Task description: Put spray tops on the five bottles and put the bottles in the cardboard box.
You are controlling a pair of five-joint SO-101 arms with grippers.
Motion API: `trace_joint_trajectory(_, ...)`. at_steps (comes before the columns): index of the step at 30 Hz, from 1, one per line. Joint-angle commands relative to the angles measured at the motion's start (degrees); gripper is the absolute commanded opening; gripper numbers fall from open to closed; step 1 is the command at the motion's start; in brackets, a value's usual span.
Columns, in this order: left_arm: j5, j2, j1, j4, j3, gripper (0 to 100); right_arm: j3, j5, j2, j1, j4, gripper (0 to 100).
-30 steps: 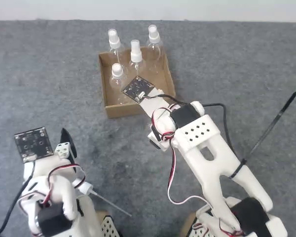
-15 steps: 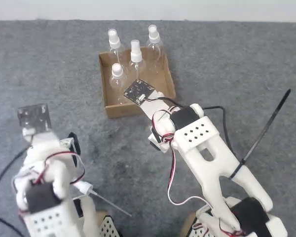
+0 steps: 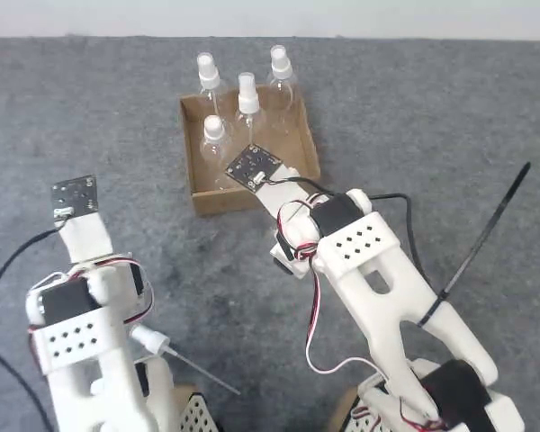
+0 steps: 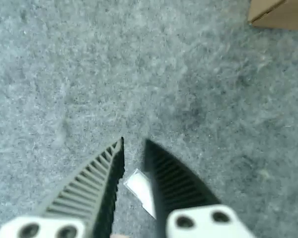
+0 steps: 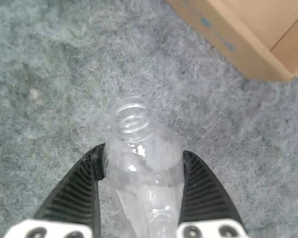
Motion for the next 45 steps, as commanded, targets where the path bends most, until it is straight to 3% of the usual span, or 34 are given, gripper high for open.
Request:
trace_joint_trajectory(1,0.53,0.09,-0.7,-1.58,-1.71,2,-0.53,-0.53,-3.38,0.84,-0.92,0.6)
trace_joint_trajectory(6,3.34,3.16,-5.19,-1.41,-3.12,2,-0.53,-0.53,-3.38,0.84,-0.92,0.6)
trace_joint_trajectory(12,3.34,19.16,-5.98,1.93,-10.33,2,-0.53,-0.44,-3.47,0.84,-0.75,0.6)
trace_joint_trajectory(21,-1.58,38.24,-11.87,11.25,-21.67,30,-0.44,-0.18,-3.47,0.92,-0.66,0.6)
trace_joint_trajectory(30,-7.74,44.31,-14.33,11.16,-21.76,23,-0.44,-0.09,-3.47,0.92,-0.66,0.6)
trace_joint_trajectory(38,-13.54,59.43,-14.33,10.64,-23.78,24,-0.44,-0.09,-3.47,0.92,-0.75,0.6)
trace_joint_trajectory(45,-15.38,64.53,-13.98,8.88,-24.04,24,-0.44,-0.09,-3.47,0.92,-0.75,0.6)
